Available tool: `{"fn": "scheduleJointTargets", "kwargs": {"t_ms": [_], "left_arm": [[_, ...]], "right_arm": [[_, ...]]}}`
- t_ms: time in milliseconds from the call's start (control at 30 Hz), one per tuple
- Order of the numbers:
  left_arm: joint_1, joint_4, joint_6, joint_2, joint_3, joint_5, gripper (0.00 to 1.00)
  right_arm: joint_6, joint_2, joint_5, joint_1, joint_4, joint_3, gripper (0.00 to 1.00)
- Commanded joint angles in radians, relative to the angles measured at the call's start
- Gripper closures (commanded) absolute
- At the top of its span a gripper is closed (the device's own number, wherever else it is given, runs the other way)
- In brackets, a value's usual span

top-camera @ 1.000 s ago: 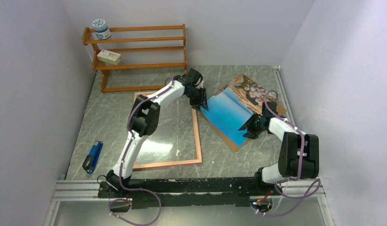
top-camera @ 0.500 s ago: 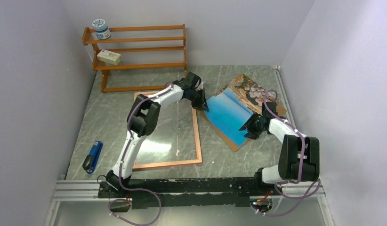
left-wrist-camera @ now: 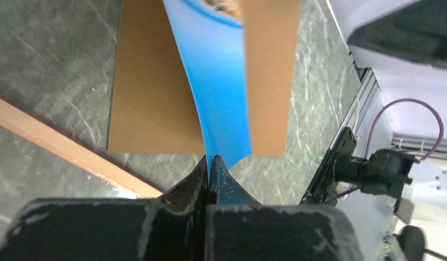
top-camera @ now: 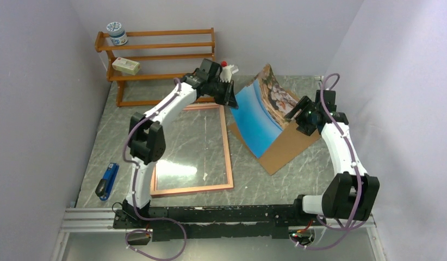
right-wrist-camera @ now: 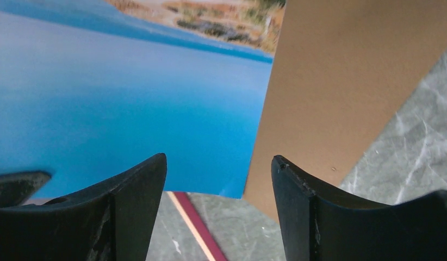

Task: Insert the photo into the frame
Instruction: Pick up the photo at the center of the board.

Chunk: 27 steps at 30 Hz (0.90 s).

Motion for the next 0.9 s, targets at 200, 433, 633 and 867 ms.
{"fn": "scheduleJointTargets", "kwargs": {"t_ms": [200,433,633,867], "left_arm": [[-0.012,-0.181,0.419,-0.289,0.078,-0.091,0.97],[-0.076,-0.219,0.627,-0.402,0.044,-0.345,0.97],[-0.115,-0.169,0.679,-0.459,-0.009,-0.511,0.97],[-0.172,-0.121,0.727,-0.499,-0.063,-0.582,0.97]], "right_arm": [[0.051,0.020,-0.072,0.063,-0.155,0.396,0.19],[0.183,0.006,-0.072,0.211,-0.046,0.518,0.16],[0.278,-0.007,-0.106,0.231,0.023,0.548,0.13],[0.358,0.057,-0.067,0.282,0.004,0.623,0.14]]}}
